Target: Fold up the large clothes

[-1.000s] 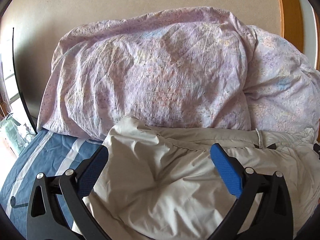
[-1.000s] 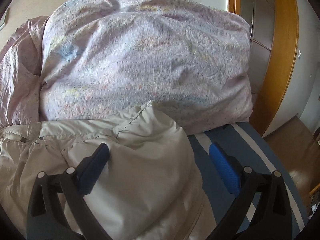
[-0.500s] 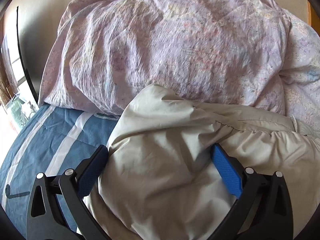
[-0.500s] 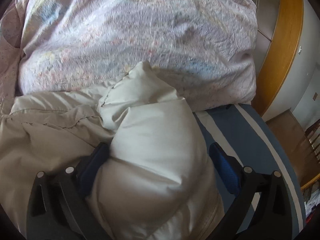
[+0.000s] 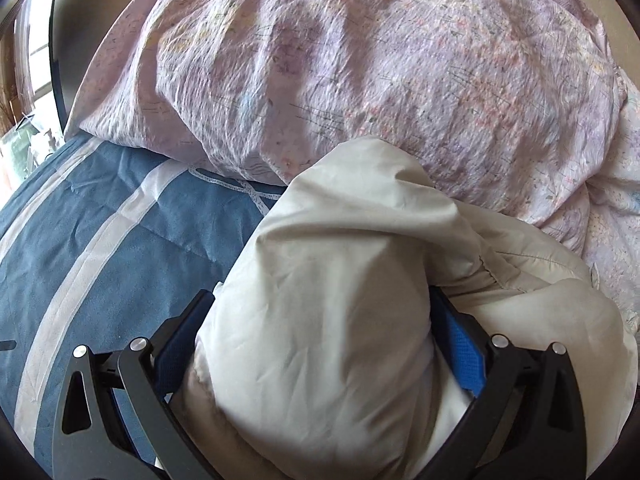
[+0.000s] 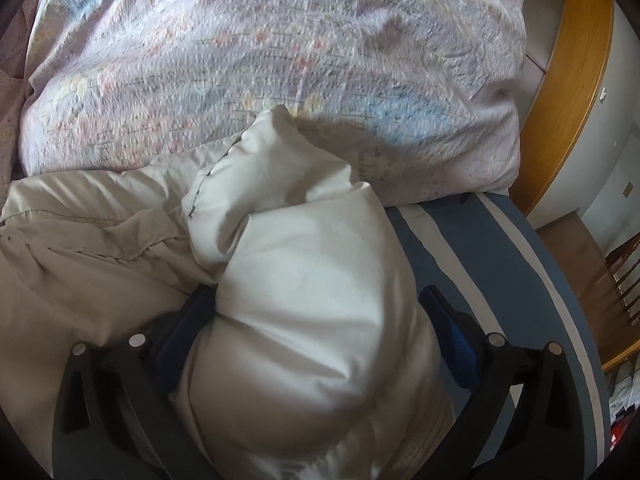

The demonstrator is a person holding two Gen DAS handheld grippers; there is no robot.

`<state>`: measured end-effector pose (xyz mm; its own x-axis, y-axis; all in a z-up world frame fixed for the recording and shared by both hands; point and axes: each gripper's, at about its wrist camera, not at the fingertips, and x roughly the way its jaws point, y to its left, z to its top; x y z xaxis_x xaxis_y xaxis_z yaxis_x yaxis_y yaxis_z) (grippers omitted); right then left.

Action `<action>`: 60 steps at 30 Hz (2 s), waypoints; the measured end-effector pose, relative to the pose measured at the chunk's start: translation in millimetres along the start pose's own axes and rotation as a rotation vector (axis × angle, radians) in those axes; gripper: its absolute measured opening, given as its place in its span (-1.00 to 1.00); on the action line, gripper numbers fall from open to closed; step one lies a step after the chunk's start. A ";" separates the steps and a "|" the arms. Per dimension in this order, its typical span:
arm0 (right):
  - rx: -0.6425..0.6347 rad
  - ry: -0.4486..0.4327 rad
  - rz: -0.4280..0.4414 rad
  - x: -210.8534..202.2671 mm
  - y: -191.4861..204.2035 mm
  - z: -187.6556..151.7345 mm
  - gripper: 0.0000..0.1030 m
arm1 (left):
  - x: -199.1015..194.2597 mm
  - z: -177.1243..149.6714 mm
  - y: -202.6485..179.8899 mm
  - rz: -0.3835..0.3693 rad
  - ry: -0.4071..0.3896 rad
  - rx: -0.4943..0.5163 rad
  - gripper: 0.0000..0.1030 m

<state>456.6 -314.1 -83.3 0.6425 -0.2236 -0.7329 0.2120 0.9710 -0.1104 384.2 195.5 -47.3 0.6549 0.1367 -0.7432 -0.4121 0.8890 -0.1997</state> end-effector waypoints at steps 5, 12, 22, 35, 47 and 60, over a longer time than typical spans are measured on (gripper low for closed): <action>0.103 -0.137 0.161 -44.1 -24.3 3.1 0.85 | -33.0 -1.5 11.7 0.029 -0.115 0.026 0.97; -0.031 -0.134 0.037 -37.7 15.7 19.0 0.85 | -16.6 -1.2 12.7 0.128 -0.076 0.051 0.97; -0.014 -0.027 -0.068 5.6 19.4 10.4 0.96 | 9.8 -0.2 48.7 -0.050 0.006 -0.135 0.97; -0.103 -0.159 0.236 -112.0 75.9 -14.0 0.90 | -58.4 -18.6 -11.8 -0.036 -0.123 0.104 0.97; -0.171 -0.008 0.167 -56.7 101.8 -22.9 0.96 | -30.3 -31.0 -16.3 0.075 -0.082 0.114 0.97; 0.646 0.186 0.559 -106.9 -136.2 -102.6 0.87 | -119.7 -79.7 98.3 -0.292 0.043 -0.283 0.97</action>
<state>283.5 -413.7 -58.8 0.6584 0.3434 -0.6698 0.3139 0.6835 0.6590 214.8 231.7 -28.9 0.7457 -0.1274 -0.6540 -0.3749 0.7313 -0.5698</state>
